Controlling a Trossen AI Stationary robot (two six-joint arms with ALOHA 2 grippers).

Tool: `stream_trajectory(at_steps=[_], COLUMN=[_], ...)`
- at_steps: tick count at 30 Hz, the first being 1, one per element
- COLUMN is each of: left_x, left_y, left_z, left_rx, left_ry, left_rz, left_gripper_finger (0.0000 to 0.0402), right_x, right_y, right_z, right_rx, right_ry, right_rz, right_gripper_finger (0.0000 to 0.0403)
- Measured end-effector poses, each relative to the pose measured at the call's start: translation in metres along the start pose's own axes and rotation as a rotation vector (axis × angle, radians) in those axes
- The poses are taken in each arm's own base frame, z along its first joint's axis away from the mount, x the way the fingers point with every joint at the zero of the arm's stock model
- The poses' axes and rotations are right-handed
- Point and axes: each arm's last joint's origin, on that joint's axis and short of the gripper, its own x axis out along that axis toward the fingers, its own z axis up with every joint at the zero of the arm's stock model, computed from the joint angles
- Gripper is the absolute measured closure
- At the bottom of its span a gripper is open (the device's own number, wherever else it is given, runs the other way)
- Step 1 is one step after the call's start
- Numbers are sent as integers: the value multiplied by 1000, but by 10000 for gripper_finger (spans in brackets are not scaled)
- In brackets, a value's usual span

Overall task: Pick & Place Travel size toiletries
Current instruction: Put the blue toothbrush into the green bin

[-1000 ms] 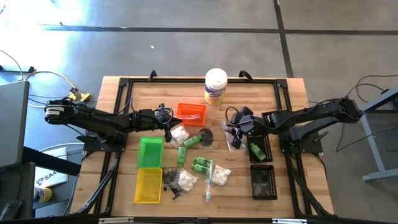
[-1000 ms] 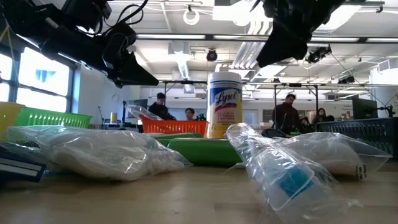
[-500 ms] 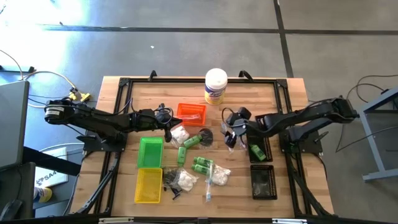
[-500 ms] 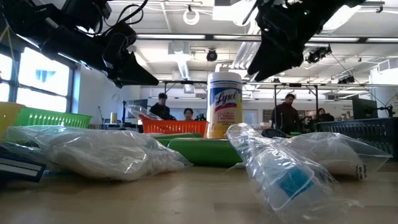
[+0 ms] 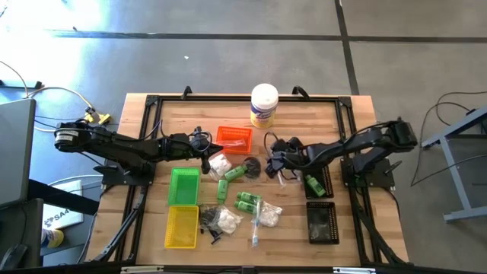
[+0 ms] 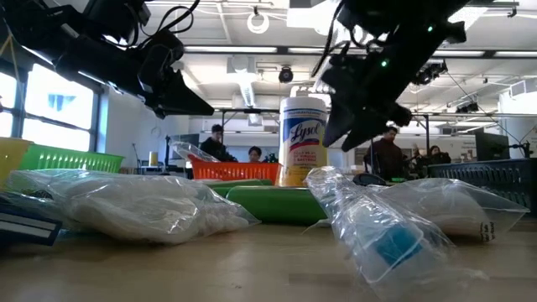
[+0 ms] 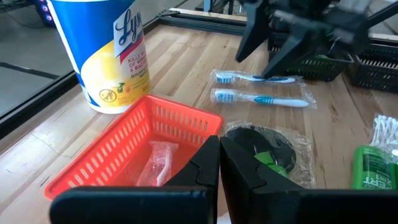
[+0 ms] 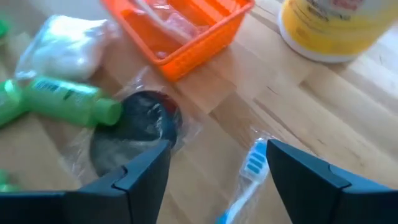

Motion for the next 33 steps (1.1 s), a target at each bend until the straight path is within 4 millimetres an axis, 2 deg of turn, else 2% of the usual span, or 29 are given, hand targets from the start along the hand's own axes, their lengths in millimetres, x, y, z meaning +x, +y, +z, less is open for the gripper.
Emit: stream_trajectory(at_steps=[4,8,19,33], left_x=[0,0,0,0], left_y=[0,0,0,0], left_z=[0,0,-1,-2], left_rx=[0,0,2,4], left_ry=[0,1,7,23], left_rz=[0,0,1,2], left_gripper_finger=[394,394,394,394], right_x=[17,30,35,63], right_y=[-5,-11,-16,-14], right_z=[-3,-5,-2,-23], right_rx=[127,150,165,127], right_ry=[22,48,58,131], right_rz=[-55,-99,-116,-158], right_gripper_finger=[163,177,192,192])
